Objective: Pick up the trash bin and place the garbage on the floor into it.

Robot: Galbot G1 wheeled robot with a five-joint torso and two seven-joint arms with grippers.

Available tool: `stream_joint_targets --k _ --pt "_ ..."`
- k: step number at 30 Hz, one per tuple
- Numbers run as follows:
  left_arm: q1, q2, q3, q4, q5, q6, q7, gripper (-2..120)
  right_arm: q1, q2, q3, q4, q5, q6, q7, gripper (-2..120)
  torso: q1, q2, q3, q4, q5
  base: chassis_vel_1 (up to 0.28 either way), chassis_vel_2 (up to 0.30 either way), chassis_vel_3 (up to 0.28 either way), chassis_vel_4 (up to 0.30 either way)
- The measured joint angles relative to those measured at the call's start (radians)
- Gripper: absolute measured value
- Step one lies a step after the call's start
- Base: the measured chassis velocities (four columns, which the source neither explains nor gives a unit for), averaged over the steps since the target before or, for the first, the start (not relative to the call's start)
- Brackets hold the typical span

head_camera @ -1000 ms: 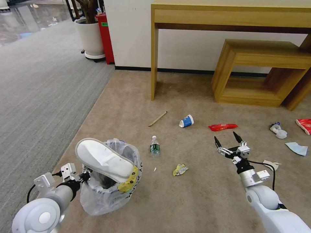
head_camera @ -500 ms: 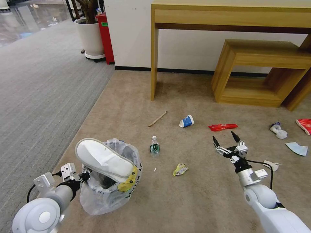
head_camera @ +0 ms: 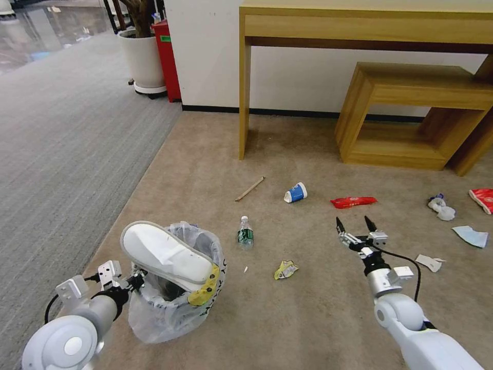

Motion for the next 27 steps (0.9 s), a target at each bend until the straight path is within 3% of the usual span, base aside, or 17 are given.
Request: stream_joint_targets --k 3,4,7,8,11,19,27 --pt "0.003 -0.007 0.0 0.005 0.01 0.0 0.006 1 0.009 -0.014 -0.037 0.07 0.157 -0.124 0.137 100 0.0 0.0 0.0 -0.0001 0.0 0.0 0.0 0.0 0.0" --pt "0.003 -0.007 0.0 0.005 0.01 0.0 0.006 1 0.009 -0.014 -0.037 0.07 0.157 -0.124 0.137 100 0.0 0.0 0.0 -0.0001 0.0 0.0 0.0 0.0 0.0" --pt "0.002 -0.013 0.002 0.011 0.018 0.0 0.008 1 0.006 -0.022 -0.055 0.148 0.284 -0.272 0.286 100 0.0 0.0 0.0 -0.0001 -0.0004 0.0 0.0 0.0 0.0" --pt "0.002 -0.013 0.002 0.011 0.018 0.0 0.008 1 0.006 -0.022 -0.055 0.148 0.284 -0.272 0.286 100 0.0 0.0 0.0 -0.0001 -0.0004 0.0 0.0 0.0 0.0" --pt "-0.001 -0.019 0.007 0.016 0.023 -0.001 0.008 1 0.0 -0.019 -0.07 0.181 0.366 -0.397 0.374 100 0.0 0.0 0.0 -0.0001 -0.0005 0.0 0.0 0.0 0.0" --pt "-0.001 -0.023 0.008 0.024 0.026 -0.001 0.01 1 0.027 0.011 -0.142 0.099 0.329 -0.436 0.39 100 0.0 0.0 0.0 -0.0004 -0.0001 0.0 0.0 0.0 0.0" --pt "0.002 -0.028 0.006 0.03 0.032 -0.001 0.011 1 0.119 0.128 -0.233 -0.049 0.324 -0.418 0.385 100 0.0 0.0 0.0 0.0 0.0 0.0 0.0 0.0 0.0"
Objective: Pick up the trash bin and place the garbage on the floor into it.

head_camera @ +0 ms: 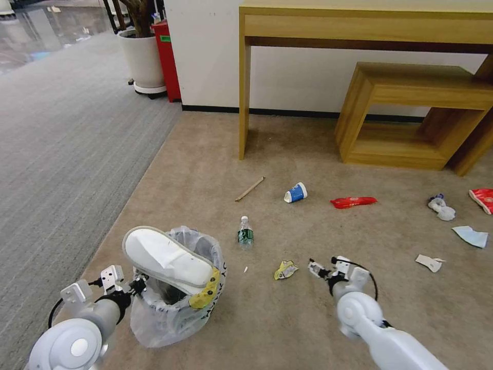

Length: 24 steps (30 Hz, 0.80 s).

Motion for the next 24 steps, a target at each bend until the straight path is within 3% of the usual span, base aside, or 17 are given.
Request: stream_joint_targets --k 7,24 --pt "0.003 -0.008 -0.001 0.001 0.006 -0.001 0.001 1 0.028 0.127 -0.01 -0.103 -0.045 0.015 -0.014 100 0.0 0.0 0.0 -0.0002 -0.0002 0.0 0.0 0.0 0.0" --pt "0.001 -0.007 0.002 0.007 0.007 -0.005 0.002 1 0.098 0.237 0.006 -0.295 -0.112 0.046 -0.05 100 0.0 0.0 0.0 -0.0002 -0.0001 0.0 0.0 0.0 0.0"
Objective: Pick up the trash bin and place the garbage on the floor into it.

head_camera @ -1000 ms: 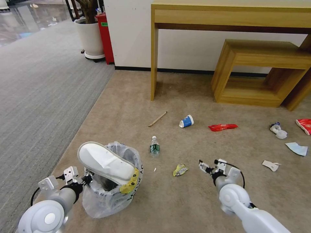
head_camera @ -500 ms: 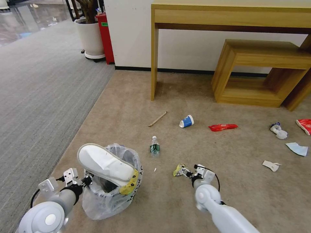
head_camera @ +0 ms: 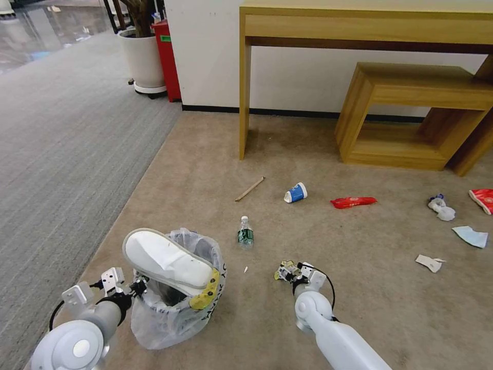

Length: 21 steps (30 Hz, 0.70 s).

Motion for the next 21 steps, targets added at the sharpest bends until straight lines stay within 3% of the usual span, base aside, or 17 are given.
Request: stream_joint_targets --k 8,21 --pt "-0.002 0.001 0.0 0.0 -0.001 -0.002 0.0 1 0.016 0.016 -0.004 -0.043 -0.016 0.012 -0.007 87 0.0 0.0 0.0 0.0001 0.0 0.0 0.0 0.0 0.0" --pt "-0.01 0.0 0.01 0.001 -0.006 -0.006 0.001 1 0.024 0.021 -0.013 -0.095 -0.053 0.024 -0.032 37 0.0 0.0 0.0 0.0001 0.0001 0.0 0.0 0.0 0.0"
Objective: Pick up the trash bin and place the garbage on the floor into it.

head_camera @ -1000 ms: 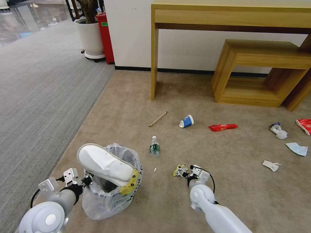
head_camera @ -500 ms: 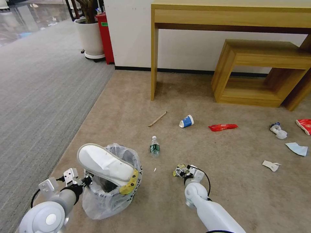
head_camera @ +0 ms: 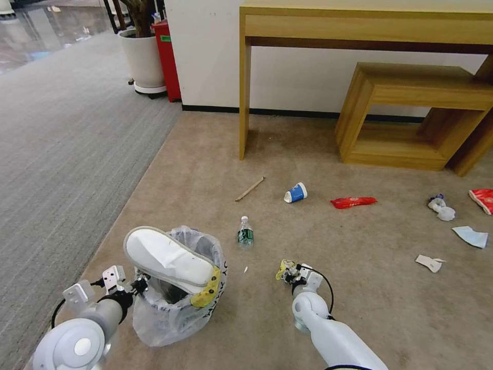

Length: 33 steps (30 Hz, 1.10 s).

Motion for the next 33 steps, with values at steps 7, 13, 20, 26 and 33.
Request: stream_joint_targets --k 7,13,20,26,33 --pt "-0.001 0.001 0.002 -0.003 -0.008 -0.001 0.0 1 0.002 0.004 -0.013 -0.025 -0.034 0.012 -0.006 24 0.0 0.0 0.0 0.0 0.0 0.0 0.0 0.0 0.0" --pt "-0.001 0.0 0.003 -0.003 -0.007 -0.001 0.0 1 0.0 0.003 -0.021 -0.019 -0.052 0.02 -0.004 23 0.0 0.0 0.0 0.0 0.0001 0.0 0.0 0.0 0.0" --pt "-0.001 -0.005 0.007 -0.001 0.0 -0.003 0.001 1 -0.018 -0.018 -0.036 0.03 -0.083 0.031 -0.004 5 0.0 0.0 0.0 0.0 0.0001 0.0 0.0 0.0 0.0" --pt "-0.004 -0.01 0.01 0.002 0.002 -0.004 0.002 1 -0.028 -0.04 -0.05 0.058 -0.1 0.039 -0.011 0 0.0 0.0 0.0 0.0 0.0001 0.0 0.0 0.0 0.0" --pt "-0.002 -0.02 0.013 0.002 0.006 -0.004 0.003 1 -0.038 -0.041 -0.051 0.07 -0.117 0.059 -0.016 0 0.0 0.0 0.0 -0.0001 0.0 0.0 0.0 0.0 0.0"
